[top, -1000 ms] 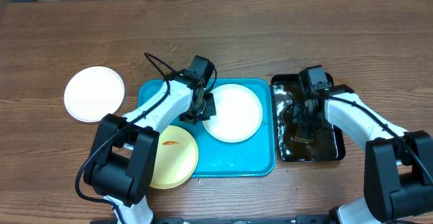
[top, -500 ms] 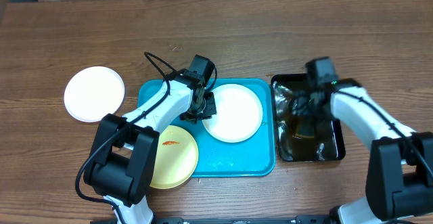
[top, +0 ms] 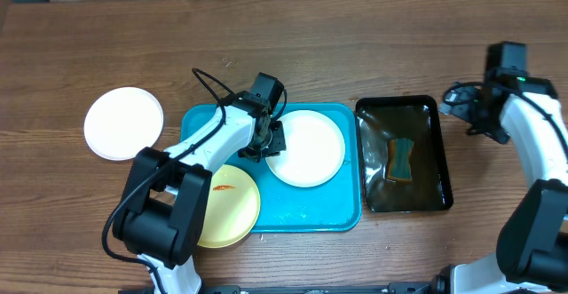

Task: Clean dirty plates on tray and stack at the side
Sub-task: 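Raise the right gripper away to the right side, then lift the white plate with the left gripper and carry it rightward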

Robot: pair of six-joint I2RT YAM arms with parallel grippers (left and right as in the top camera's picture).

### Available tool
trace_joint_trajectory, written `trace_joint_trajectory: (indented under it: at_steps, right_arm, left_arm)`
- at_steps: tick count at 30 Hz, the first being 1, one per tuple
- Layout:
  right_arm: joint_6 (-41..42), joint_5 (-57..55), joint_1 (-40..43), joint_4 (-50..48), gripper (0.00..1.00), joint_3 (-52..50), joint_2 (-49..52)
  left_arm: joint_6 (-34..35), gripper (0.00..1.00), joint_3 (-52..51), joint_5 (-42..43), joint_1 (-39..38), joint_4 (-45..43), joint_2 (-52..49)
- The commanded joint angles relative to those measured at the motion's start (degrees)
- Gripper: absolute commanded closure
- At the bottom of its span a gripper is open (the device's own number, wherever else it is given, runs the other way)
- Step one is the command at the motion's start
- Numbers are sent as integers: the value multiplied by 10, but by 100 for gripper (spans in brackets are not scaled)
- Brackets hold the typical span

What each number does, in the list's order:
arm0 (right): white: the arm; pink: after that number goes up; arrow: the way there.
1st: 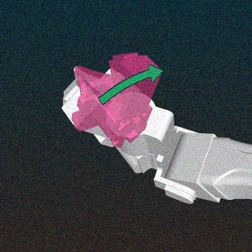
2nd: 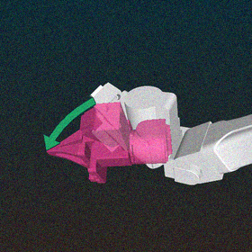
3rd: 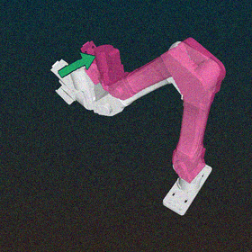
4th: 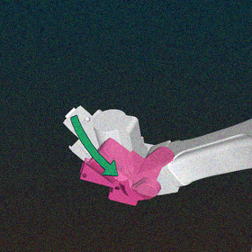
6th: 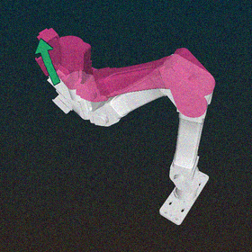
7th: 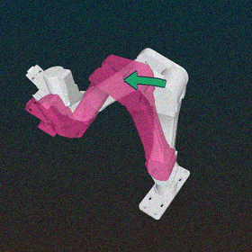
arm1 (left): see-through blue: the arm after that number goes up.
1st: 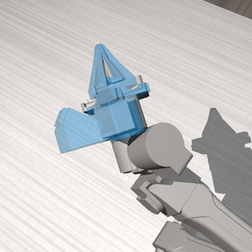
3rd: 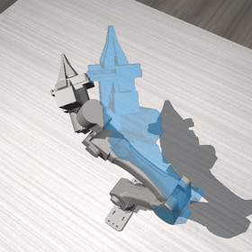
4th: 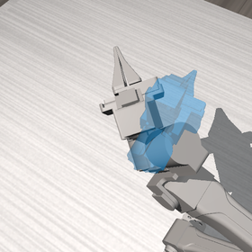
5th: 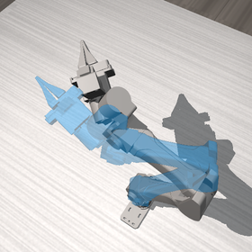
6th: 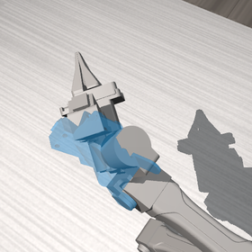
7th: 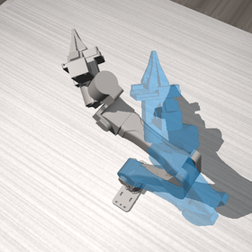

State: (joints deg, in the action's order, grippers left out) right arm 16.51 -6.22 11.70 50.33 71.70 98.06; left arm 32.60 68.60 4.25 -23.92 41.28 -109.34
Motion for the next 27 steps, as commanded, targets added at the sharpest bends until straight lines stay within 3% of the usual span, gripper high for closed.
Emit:
trace_joint_trajectory:
  at_steps: [1,6,12,27]
  right_arm:
    - [2,14,23,-1,0,7,-2]
    - [2,14,34,-1,0,7,-2]
    - [2,14,34,-1,0,7,-2]
    - [2,14,34,-1,0,7,-2]
  left_arm:
    - [-9,76,-1,-2,-2,-2,-16]
    - [-9,80,-1,-2,-2,-2,-16]
    - [-9,96,-1,-2,-1,-2,-16]
    - [-95,96,116,2,57,145,-15]
